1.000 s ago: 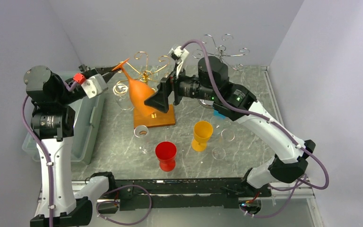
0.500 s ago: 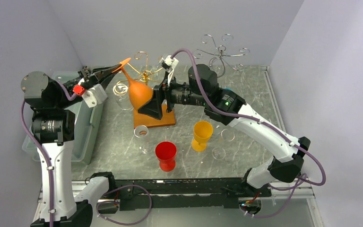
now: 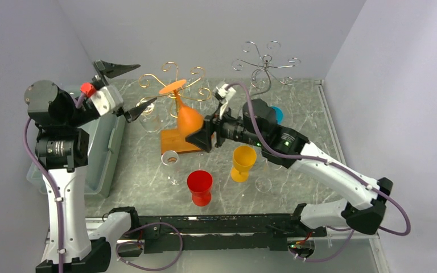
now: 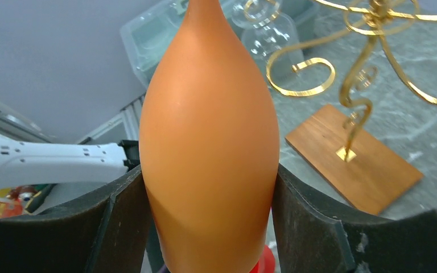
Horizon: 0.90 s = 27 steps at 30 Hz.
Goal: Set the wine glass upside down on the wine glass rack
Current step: Turn the wine glass upside down at the wine rack.
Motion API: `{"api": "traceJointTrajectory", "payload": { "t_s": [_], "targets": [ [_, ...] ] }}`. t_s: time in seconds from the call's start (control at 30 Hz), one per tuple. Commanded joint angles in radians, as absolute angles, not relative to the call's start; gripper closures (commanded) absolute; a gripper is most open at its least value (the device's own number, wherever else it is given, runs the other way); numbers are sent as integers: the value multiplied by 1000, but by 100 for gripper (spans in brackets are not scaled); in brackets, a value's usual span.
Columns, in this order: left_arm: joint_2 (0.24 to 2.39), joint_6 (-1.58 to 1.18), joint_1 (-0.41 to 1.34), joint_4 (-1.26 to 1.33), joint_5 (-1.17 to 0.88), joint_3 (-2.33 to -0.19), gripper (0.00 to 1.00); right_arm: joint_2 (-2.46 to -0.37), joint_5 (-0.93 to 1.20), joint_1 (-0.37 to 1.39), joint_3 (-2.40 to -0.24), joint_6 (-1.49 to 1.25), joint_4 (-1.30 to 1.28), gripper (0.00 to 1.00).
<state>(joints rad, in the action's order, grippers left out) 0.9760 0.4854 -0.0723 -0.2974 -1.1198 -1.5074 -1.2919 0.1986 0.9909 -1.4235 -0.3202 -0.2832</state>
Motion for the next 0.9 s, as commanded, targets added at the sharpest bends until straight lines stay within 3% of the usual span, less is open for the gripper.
{"api": "traceJointTrajectory", "payload": {
  "t_s": [0.0, 0.43, 0.87],
  "targets": [
    [1025, 303, -72, -427, -978, -1606, 9, -1170, 56, 990, -1311, -273, -216, 51],
    [1089, 190, -71, -625, -648, -1623, 25, -1182, -114, 988, -1139, -178, -100, 52],
    [1121, 226, -71, -701, -563, -1649, 27, -1275, -116, 961, -1095, -143, 42, 53]
  ]
}}
